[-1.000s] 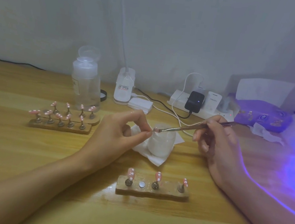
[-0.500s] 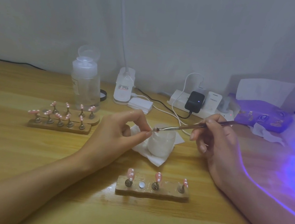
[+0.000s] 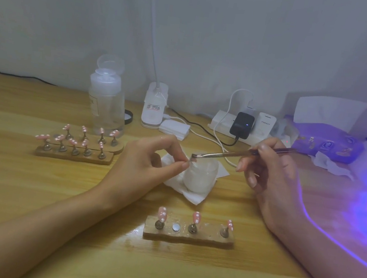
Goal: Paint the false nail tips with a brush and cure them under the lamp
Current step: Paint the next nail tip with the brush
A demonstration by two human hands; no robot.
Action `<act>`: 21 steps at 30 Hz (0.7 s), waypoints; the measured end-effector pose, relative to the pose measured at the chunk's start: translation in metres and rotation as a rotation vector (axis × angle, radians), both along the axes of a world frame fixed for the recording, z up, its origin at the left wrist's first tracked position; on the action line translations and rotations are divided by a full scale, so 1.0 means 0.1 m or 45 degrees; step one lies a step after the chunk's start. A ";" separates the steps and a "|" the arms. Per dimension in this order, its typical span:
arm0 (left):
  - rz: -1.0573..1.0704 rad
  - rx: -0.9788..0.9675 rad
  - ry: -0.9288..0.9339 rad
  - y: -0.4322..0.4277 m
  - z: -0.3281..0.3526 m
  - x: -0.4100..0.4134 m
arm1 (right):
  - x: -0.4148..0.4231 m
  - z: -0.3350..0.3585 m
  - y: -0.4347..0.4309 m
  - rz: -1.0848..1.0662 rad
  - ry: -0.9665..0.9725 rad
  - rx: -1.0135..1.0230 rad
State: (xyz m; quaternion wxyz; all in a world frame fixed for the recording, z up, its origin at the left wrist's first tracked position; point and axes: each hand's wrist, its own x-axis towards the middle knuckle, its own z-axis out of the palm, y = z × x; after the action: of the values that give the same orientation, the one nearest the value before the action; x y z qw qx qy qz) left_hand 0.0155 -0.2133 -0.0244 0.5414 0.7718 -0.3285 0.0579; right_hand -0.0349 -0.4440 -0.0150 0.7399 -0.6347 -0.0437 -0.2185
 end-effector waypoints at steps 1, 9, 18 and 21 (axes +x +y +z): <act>0.006 -0.005 0.003 0.00 0.00 0.00 | 0.00 0.00 0.00 -0.008 0.016 -0.035; 0.018 -0.003 0.006 -0.02 0.01 0.00 | -0.01 0.01 0.01 -0.022 -0.004 -0.006; 0.009 -0.033 0.036 -0.02 0.02 -0.01 | -0.02 0.01 0.00 -0.045 -0.013 -0.005; 0.008 -0.035 0.044 -0.02 0.01 0.00 | -0.01 0.00 0.01 -0.069 0.058 -0.060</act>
State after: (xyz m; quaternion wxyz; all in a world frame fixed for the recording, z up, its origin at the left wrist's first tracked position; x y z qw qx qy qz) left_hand 0.0151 -0.2151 -0.0234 0.5574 0.7661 -0.3159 0.0509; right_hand -0.0360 -0.4428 -0.0148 0.7194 -0.6577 -0.0148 -0.2227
